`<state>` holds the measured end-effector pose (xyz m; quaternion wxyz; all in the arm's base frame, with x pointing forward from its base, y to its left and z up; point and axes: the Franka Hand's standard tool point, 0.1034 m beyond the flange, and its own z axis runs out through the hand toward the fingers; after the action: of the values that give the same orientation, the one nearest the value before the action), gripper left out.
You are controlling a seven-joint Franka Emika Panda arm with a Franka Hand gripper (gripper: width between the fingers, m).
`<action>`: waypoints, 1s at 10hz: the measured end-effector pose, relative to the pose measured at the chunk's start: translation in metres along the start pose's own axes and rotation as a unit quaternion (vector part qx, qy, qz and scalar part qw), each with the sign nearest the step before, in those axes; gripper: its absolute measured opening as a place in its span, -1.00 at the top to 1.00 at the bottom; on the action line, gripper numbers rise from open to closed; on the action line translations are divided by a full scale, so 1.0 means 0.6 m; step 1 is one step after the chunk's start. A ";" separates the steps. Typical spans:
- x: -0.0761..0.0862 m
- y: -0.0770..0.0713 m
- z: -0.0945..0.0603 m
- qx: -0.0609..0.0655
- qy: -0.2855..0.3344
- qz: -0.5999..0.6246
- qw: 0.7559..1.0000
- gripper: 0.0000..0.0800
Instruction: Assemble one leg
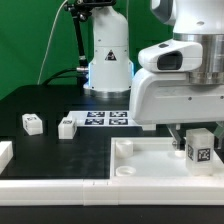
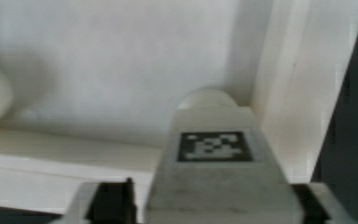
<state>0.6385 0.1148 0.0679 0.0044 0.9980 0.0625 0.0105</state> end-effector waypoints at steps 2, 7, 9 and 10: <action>-0.001 -0.001 0.000 0.001 0.000 0.060 0.998 0.27; -0.002 -0.006 0.001 0.005 -0.003 0.317 0.949 0.27; -0.002 -0.008 0.001 0.007 -0.003 0.412 0.911 0.27; -0.002 -0.011 0.002 0.009 -0.004 0.480 0.877 0.27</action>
Offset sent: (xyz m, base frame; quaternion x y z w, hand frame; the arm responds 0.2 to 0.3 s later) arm 0.0000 0.0000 0.0000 0.0000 0.0000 0.1593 0.9872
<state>0.6363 0.1213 0.0668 -0.0096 0.9054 -0.4244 0.0067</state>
